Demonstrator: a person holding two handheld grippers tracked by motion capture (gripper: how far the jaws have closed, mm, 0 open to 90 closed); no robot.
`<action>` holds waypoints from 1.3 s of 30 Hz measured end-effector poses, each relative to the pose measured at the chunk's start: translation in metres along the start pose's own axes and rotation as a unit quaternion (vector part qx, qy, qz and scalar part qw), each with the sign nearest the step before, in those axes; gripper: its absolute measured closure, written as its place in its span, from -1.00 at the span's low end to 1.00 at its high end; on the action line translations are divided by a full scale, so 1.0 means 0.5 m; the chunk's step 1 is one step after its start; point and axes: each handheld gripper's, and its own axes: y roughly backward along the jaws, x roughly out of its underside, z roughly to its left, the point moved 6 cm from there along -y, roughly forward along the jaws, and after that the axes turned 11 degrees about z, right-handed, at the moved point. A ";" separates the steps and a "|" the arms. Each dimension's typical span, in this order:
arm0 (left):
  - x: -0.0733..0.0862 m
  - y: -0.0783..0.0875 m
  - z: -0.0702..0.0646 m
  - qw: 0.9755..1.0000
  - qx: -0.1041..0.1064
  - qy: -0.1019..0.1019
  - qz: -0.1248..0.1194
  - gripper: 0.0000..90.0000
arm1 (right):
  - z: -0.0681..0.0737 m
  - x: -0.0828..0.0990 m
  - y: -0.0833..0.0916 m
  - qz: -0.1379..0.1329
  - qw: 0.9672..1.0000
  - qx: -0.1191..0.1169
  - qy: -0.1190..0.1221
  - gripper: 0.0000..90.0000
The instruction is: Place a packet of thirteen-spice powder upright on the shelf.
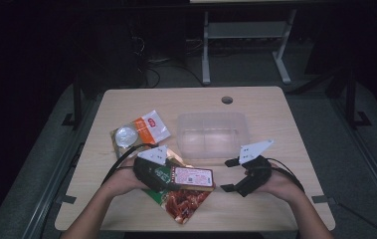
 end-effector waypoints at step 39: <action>-0.107 0.098 0.132 0.999 -0.041 0.026 0.003 -0.29 | 0.015 0.129 -0.011 0.025 0.980 0.157 -0.118 -0.71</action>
